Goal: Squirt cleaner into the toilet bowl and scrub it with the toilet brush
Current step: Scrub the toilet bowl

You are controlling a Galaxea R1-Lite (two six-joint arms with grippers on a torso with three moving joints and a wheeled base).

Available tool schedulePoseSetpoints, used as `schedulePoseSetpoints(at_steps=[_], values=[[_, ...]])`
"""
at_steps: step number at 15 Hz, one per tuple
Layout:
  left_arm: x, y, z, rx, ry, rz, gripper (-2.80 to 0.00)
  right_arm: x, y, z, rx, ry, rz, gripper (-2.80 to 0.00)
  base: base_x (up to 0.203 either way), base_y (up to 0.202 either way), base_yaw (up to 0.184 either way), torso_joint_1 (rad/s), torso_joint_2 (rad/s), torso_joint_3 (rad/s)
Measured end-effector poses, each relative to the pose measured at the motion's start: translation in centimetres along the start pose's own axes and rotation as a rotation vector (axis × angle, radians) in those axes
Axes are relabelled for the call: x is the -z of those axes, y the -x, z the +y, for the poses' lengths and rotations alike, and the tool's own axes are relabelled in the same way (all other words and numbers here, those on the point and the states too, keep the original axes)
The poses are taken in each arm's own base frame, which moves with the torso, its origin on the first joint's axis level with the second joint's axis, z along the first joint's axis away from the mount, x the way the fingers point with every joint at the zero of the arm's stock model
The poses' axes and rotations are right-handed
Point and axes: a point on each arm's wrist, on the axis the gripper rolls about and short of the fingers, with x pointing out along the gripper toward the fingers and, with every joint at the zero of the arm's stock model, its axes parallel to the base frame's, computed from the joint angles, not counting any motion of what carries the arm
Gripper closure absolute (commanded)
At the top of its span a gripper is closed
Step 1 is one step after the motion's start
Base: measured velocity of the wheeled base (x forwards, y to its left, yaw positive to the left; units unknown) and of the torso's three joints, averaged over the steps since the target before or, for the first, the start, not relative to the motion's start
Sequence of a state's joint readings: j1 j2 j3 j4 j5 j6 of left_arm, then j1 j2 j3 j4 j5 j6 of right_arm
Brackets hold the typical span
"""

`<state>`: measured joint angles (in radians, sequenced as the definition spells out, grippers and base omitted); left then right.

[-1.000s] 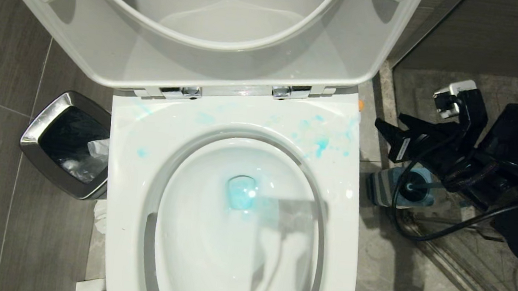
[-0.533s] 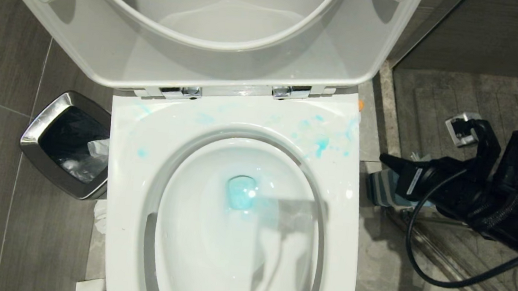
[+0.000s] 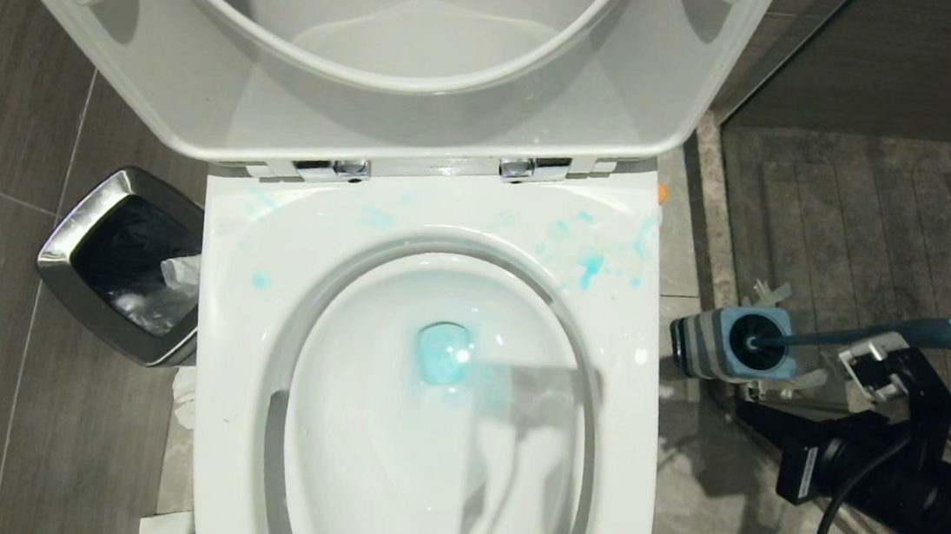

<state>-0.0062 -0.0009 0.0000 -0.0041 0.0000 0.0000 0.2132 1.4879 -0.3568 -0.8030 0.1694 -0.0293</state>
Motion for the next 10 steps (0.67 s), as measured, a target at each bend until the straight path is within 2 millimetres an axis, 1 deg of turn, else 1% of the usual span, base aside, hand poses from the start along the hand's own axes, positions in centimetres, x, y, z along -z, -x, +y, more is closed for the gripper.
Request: schedulePoseSetpoints(at_steps=[2, 6, 7, 10], values=[[0.0, 0.0, 0.0, 0.0, 0.0, 0.0, 0.0, 1.2, 0.7, -0.6, 0.038, 0.06, -0.039, 0.0, 0.0, 0.0, 0.0, 0.0, 0.0, 0.0], [0.0, 0.0, 0.0, 0.0, 0.0, 0.0, 0.0, 3.2, 1.7, -0.9, 0.101, 0.071, -0.101, 0.0, 0.0, 0.0, 0.0, 0.0, 0.0, 0.0], [0.0, 0.0, 0.0, 0.0, 0.0, 0.0, 0.0, 3.5, 1.7, -1.1, 0.153, 0.075, -0.109, 0.0, 0.0, 0.0, 0.0, 0.0, 0.0, 0.0], [0.0, 0.0, 0.0, 0.0, 0.0, 0.0, 0.0, 4.1, 1.0, -1.8, 0.384, 0.092, -0.092, 0.0, 0.0, 0.0, 0.0, 0.0, 0.0, 0.0]])
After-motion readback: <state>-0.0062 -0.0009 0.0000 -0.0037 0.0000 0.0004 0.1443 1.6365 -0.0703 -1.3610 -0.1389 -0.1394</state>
